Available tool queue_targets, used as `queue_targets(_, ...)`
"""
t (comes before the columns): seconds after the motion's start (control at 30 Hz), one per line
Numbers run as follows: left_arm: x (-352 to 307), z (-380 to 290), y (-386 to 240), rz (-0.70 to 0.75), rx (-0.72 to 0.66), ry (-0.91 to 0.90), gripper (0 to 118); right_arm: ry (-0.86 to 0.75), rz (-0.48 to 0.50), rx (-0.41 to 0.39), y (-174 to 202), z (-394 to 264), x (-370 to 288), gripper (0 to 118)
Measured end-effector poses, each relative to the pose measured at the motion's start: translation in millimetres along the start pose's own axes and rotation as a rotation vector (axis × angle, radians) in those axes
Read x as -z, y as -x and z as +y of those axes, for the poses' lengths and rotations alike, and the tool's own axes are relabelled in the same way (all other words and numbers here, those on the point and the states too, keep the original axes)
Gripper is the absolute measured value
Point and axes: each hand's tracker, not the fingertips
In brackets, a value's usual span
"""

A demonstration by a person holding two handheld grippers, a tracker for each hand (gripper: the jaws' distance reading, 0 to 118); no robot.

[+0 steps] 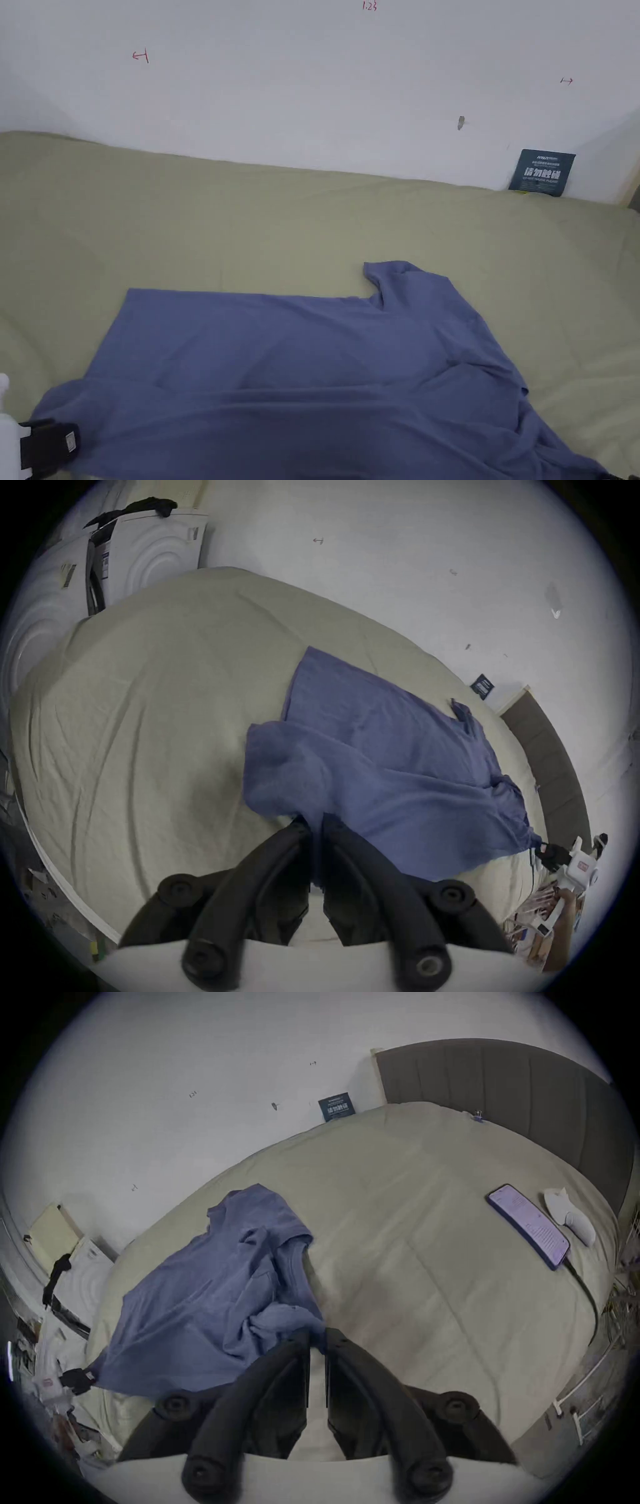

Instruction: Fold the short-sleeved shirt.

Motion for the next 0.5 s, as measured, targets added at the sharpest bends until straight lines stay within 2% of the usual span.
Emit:
queue_targets(0.07,2.1,-0.2,-3.9,0.025,0.057,0.001,5,-0.020,0.004,-0.044,3.8,-3.3,5.7,10)
queue_targets(0.2,13.8,-6.0,-4.7,0.026,0.033,0.033,5,-0.013,0.035,-0.106,12.4,-13.4,28.2,10)
queue_targets(0.3,12.3,-10.1,-2.1,0.022,0.021,0.047,5,0.004,0.079,-0.080,16.3,-13.7,30.2,14)
queue_targets(0.33,11.9,-11.3,-1.5,0.021,0.019,0.043,5,-0.001,0.077,-0.076,17.2,-14.4,31.7,38)
queue_targets(0.37,12.7,-11.2,-1.1,0.021,0.017,0.044,5,0.005,0.083,-0.071,16.2,-14.2,38.0,72)
queue_targets(0.4,14.6,-10.9,-0.3,0.021,0.015,0.050,5,0.057,0.076,-0.066,16.0,-13.3,48.6,98)
queue_targets(0.43,15.9,-11.0,0.1,0.022,0.016,0.054,5,0.081,0.059,-0.080,16.8,-13.2,57.4,105)
queue_targets(0.5,20.0,-11.0,0.7,0.029,0.020,0.066,5,0.092,0.050,-0.100,16.3,-12.8,79.0,105)
